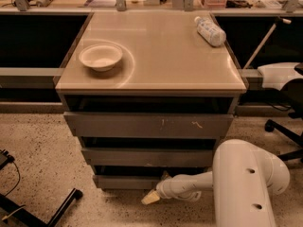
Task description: Open bottom drawer
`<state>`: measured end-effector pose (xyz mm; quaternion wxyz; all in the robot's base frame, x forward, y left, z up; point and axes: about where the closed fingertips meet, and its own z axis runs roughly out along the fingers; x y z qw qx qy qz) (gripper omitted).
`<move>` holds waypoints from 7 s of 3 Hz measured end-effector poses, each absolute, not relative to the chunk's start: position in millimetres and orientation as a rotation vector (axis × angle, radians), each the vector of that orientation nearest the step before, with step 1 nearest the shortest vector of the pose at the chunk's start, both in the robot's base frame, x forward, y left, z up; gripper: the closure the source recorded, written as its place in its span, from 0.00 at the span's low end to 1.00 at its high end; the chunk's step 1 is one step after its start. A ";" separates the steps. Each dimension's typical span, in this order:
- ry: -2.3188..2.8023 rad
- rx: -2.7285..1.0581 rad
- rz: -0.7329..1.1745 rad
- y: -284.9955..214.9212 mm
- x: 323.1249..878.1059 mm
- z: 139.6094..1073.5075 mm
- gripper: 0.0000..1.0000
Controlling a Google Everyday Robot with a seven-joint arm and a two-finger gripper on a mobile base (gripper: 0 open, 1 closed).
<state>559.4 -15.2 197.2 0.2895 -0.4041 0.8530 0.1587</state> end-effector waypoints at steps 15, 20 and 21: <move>2.289 -0.867 0.340 -62.5 590.6 190.9 1.00; 2.302 -0.851 0.361 -60.9 555.2 190.6 1.00; 2.302 -0.851 0.361 -60.9 554.2 192.0 1.00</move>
Offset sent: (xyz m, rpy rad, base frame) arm 0.0831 -0.0387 -0.0297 0.0073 -0.0221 -0.2176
